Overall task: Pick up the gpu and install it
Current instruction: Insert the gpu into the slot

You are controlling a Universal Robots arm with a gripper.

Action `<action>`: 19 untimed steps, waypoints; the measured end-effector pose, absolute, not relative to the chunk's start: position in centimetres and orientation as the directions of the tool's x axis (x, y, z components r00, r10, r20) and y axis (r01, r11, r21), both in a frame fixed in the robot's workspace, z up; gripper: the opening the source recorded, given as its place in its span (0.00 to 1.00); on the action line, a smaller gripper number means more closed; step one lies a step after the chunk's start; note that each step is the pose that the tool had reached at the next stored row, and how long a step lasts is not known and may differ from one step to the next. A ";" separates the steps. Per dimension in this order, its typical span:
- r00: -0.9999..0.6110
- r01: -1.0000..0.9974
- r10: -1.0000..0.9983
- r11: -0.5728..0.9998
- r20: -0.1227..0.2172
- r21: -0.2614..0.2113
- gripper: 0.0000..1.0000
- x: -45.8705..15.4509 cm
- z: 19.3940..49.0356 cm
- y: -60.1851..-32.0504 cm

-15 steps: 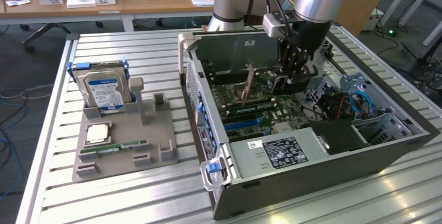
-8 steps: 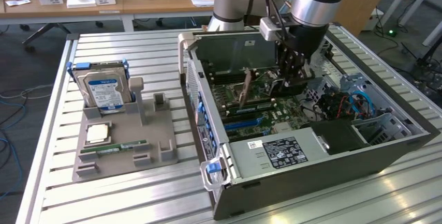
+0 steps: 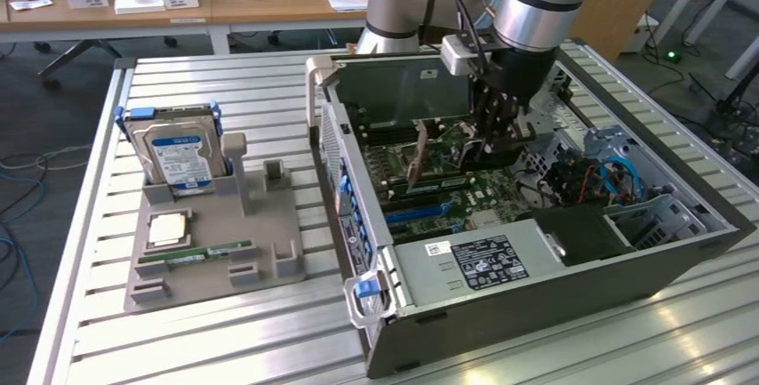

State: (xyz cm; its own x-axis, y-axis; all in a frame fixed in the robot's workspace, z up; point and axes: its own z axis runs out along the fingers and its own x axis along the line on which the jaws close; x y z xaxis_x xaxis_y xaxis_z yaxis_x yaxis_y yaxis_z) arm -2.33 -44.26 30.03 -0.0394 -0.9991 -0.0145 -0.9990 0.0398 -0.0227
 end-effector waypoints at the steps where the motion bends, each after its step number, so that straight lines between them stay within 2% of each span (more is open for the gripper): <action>1: -0.040 -0.999 -0.999 0.040 -0.014 -0.023 0.26 -2.3 30.0 -44.3; 19: -0.039 -0.999 -0.999 0.040 -0.015 -0.031 0.26 -3.4 30.0 -44.3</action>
